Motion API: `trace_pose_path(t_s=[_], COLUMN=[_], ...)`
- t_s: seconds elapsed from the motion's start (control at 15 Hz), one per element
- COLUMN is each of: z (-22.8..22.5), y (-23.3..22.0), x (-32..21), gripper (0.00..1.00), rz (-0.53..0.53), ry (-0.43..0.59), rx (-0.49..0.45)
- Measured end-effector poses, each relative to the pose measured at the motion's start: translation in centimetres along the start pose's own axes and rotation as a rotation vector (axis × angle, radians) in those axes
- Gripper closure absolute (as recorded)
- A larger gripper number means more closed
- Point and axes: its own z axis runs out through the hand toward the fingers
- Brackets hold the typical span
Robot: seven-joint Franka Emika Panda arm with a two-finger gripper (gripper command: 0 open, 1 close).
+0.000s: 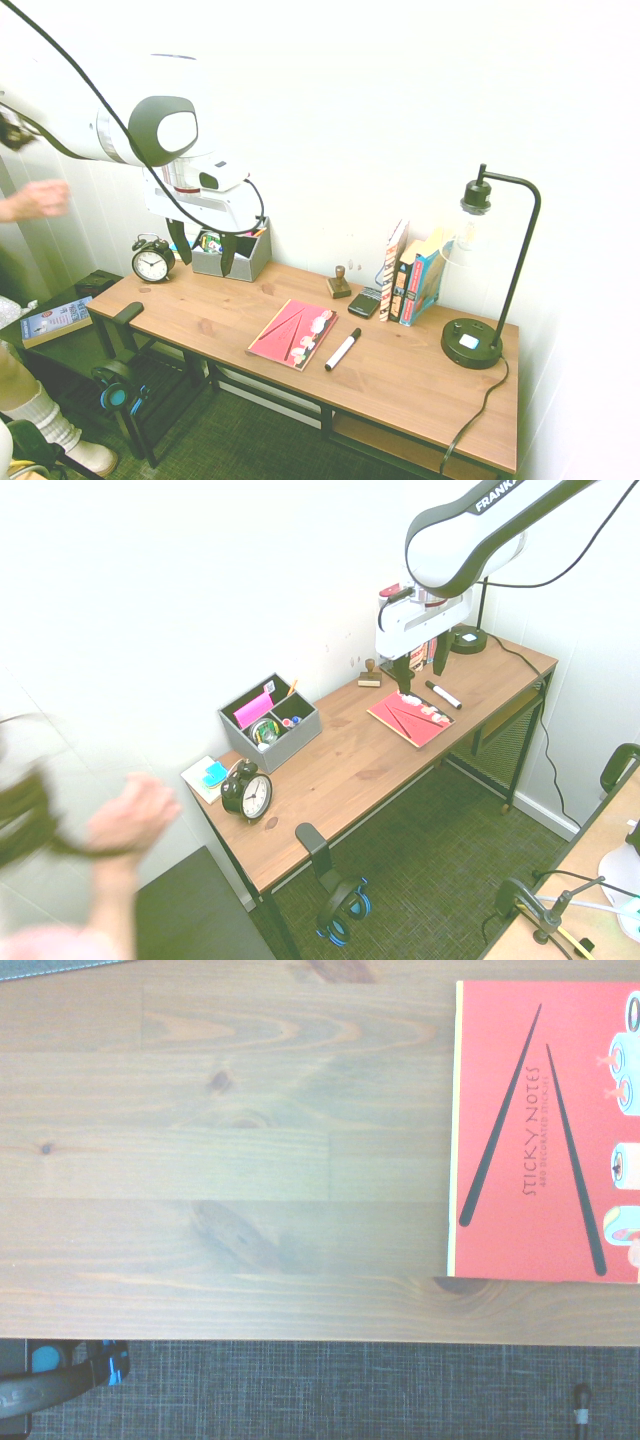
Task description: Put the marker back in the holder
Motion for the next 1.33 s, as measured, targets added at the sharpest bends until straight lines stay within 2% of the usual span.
trace_pose_path(t_s=[0.27,0.53,0.8,1.33], z=[-0.2,0.0,5.3,16.5], y=[0.0,3.3,7.8,9.7], x=[0.3,5.6,12.4,19.1], gripper=[0.0,0.0,0.0,0.0], rz=[0.0,0.068,0.133,0.084], ry=[0.004,0.04,0.054,0.043], rx=[0.006,0.01,-0.016,-0.048])
